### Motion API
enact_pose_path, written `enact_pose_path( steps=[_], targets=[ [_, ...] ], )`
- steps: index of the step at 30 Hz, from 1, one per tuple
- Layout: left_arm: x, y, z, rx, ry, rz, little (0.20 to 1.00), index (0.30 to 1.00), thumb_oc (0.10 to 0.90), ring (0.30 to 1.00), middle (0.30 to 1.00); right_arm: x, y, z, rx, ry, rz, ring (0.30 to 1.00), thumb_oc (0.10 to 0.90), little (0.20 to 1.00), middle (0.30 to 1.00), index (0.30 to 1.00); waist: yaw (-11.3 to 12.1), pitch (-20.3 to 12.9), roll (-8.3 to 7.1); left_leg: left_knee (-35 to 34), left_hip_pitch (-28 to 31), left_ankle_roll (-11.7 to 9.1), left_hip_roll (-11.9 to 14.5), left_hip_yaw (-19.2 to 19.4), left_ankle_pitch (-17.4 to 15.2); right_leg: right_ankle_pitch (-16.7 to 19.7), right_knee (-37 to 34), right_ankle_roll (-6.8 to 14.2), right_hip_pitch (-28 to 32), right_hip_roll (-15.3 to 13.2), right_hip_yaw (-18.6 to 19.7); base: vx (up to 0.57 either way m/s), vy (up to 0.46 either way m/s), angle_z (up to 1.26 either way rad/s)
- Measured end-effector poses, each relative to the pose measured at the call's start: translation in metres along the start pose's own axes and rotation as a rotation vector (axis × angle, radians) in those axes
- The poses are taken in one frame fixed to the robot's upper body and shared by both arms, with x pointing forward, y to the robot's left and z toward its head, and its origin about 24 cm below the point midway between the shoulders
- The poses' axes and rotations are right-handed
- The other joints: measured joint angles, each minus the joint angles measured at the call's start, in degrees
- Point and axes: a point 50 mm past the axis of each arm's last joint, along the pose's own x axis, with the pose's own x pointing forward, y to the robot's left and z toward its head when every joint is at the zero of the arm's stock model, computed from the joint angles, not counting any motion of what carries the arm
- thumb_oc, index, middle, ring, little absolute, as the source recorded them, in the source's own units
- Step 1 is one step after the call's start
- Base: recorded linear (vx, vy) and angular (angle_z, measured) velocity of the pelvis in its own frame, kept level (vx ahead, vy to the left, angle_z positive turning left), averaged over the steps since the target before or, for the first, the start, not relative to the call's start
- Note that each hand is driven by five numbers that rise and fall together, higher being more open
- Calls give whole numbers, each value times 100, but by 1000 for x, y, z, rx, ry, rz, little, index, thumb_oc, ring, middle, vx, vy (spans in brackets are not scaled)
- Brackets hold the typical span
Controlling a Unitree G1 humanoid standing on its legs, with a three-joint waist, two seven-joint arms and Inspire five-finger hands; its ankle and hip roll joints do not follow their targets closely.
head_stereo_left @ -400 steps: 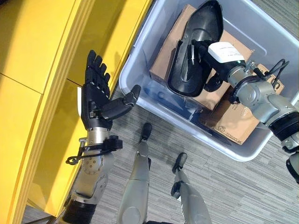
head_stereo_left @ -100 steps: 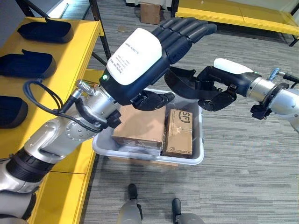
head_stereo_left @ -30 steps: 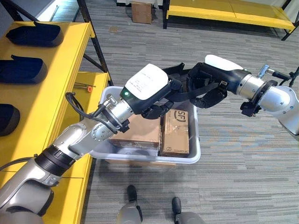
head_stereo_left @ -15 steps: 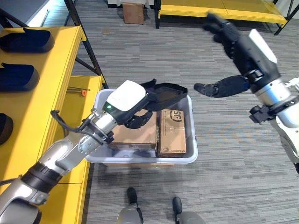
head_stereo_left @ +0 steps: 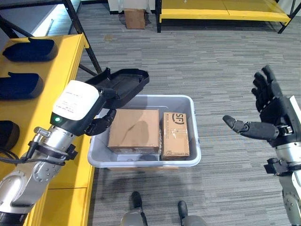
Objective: Move parts from the plastic box to the shelf.
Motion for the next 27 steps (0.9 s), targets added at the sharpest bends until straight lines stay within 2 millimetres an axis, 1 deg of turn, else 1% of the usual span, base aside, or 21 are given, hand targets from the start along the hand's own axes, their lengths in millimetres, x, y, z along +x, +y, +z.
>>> enact_pose_path(
  steps=[3, 4, 5, 6, 9, 11, 13, 14, 15, 16, 17, 18, 19, 20, 21, 22, 23, 24, 25, 26, 27],
  targets=[
    [-10, 0, 4, -42, 35, 56, 300, 300, 400, 300, 300, -8, 2, -8, 33, 30, -45, 1000, 900, 1000, 1000, 1000, -19, -135, 193, 6, 8, 2, -11, 8, 0, -5, 0, 11, 2, -10, 8, -66, -58, -2],
    [-13, -2, 5, -62, 50, 81, 300, 300, 400, 300, 300, -8, 3, -11, 34, 36, -61, 1000, 900, 1000, 1000, 1000, -21, -181, 270, 13, 13, 3, -11, 4, 1, -6, 1, 12, 8, -7, 14, -126, -140, 0],
    [-15, -2, 5, -74, 63, 97, 300, 300, 400, 300, 300, -8, 6, -13, 31, 45, -72, 1000, 900, 1000, 1000, 1000, -58, -210, 313, 26, 33, 4, -10, 4, 0, -4, 1, 14, 32, -9, 18, -87, -97, 3],
    [-16, -3, 4, -79, 75, 111, 300, 300, 400, 300, 300, -7, 10, -15, 23, 52, -68, 1000, 900, 1000, 1000, 1000, -33, -235, 355, 47, 36, 0, -6, -12, 5, -10, 6, 17, 54, 19, 12, -129, -153, 1],
    [-18, -1, 2, -77, 96, 141, 300, 300, 400, 300, 300, -3, 30, -26, 66, 81, -19, 1000, 900, 1000, 1000, 1000, -61, -237, 357, 218, 42, 1, 68, -43, 0, -37, 76, -16, 110, 105, 15, -133, -200, 2],
    [-20, -2, 1, -77, 109, 147, 300, 300, 400, 300, 300, 2, 46, -35, 63, 110, 29, 1000, 900, 1000, 1000, 1000, -84, -228, 342, 350, 59, 0, 167, -152, -5, -179, 381, -96, 59, 219, 10, -156, -216, 4],
    [-29, -7, 0, -82, 139, 128, 300, 300, 400, 300, 300, 9, 65, -41, 86, 122, 96, 1000, 900, 1000, 1000, 1000, -14, -209, 330, 453, 144, -35, 328, -210, 10, -600, 1168, -269, -187, 408, 16, -235, -319, 1],
    [-30, -8, 0, -81, 142, 121, 300, 300, 400, 300, 300, 10, 67, -41, 88, 118, 104, 1000, 900, 1000, 1000, 1000, 14, -189, 313, 470, 167, -70, 350, -237, 28, -685, 1286, -285, -233, 391, 31, -217, -283, 14],
    [-35, -10, -1, -85, 160, 103, 300, 300, 400, 300, 300, 12, 70, -38, 60, 103, 124, 1000, 900, 1000, 1000, 1000, 70, -123, 312, 465, 210, -193, 428, -359, 90, -854, 1615, -373, -293, 513, -15, -164, -180, 28],
    [-37, -12, -1, -92, 170, 102, 300, 300, 400, 300, 300, 14, 69, -36, 46, 92, 128, 1000, 900, 1000, 1000, 1000, 143, -69, 347, 457, 209, -244, 490, -470, 123, -935, 1822, -447, -354, 583, -76, -236, -238, 45],
    [-40, -15, -2, -101, 188, 99, 300, 300, 400, 300, 300, 16, 66, -33, 15, 76, 129, 1000, 900, 1000, 1000, 1000, 245, 12, 375, 411, 187, -358, 497, -590, 245, -1070, 2088, -497, -423, 709, -209, -308, -244, 55],
    [-42, -17, -3, -109, 211, 105, 300, 300, 400, 300, 300, 20, 63, -28, -22, 49, 123, 1000, 900, 1000, 1000, 1000, 312, 77, 393, 329, 95, -468, 553, -726, 359, -1258, 2441, -568, -650, 680, -334, -241, -170, 54],
    [-44, -18, -3, -116, 226, 107, 300, 300, 400, 300, 300, 22, 62, -25, -34, 36, 120, 1000, 900, 1000, 1000, 1000, 393, 149, 454, 274, 66, -447, 523, -771, 492, -1301, 2614, -585, -709, 777, -432, -262, -193, 77],
    [-45, -19, -6, -116, 244, 112, 300, 300, 400, 300, 300, 27, 56, -14, -109, -9, 112, 1000, 900, 1000, 1000, 1000, 398, 226, 441, 138, -139, -488, 456, -916, 695, -1489, 3165, -711, -1123, 731, -416, -176, -127, 81],
    [-47, -22, -6, -128, 265, 114, 300, 300, 400, 300, 300, 29, 54, -9, -149, -37, 106, 1000, 900, 1000, 1000, 1000, 421, 298, 535, 25, -243, -390, 471, -894, 447, -1575, 3359, -852, -1231, 698, -615, -174, -126, 89],
    [-49, -24, -7, -129, 276, 108, 300, 300, 400, 300, 300, 28, 54, -9, -154, -46, 93, 1000, 900, 1000, 1000, 1000, 459, 345, 462, 19, -276, -417, 439, -752, 150, -1619, 3434, -882, -1311, 629, -618, -121, -70, 76],
    [-50, -25, -9, -127, 291, 99, 300, 300, 400, 300, 300, 28, 54, -8, -176, -48, 88, 1000, 900, 1000, 1000, 1000, 505, 424, 324, 15, -335, -255, 362, -549, -474, -1570, 3404, -990, -1388, 462, -680, -118, -76, 77],
    [-52, -26, -10, -127, 303, 95, 300, 300, 400, 300, 300, 28, 52, -8, -186, -51, 82, 1000, 900, 1000, 1000, 1000, 509, 477, 237, 315, -504, -93, 303, -550, -400, -1515, 3322, -1052, -1395, 289, -860, -140, -70, 97],
    [-52, -28, -11, -130, 311, 91, 300, 300, 400, 300, 300, 25, 50, -9, -182, -43, 65, 1000, 900, 1000, 1000, 1000, 473, 507, 151, 1156, -706, 152, 316, -458, -545, -1363, 3169, -1081, -1310, 94, -1138, -113, -38, 104],
    [-52, -29, -11, -135, 310, 89, 300, 300, 400, 300, 300, 21, 46, -10, -184, -33, 48, 1000, 900, 1000, 1000, 1000, 464, 504, 138, 1637, -629, 67, 401, -470, -612, -1195, 2966, -1009, -1175, -33, -1438, -48, 13, 104],
    [-52, -29, -9, -142, 305, 93, 300, 300, 400, 300, 300, 16, 42, -10, -183, -26, 23, 1000, 900, 1000, 1000, 1000, 366, 500, 141, 1769, -596, 26, 481, -482, -660, -1153, 2814, -975, -1060, -32, -1570, -33, 14, 120]
  ],
)
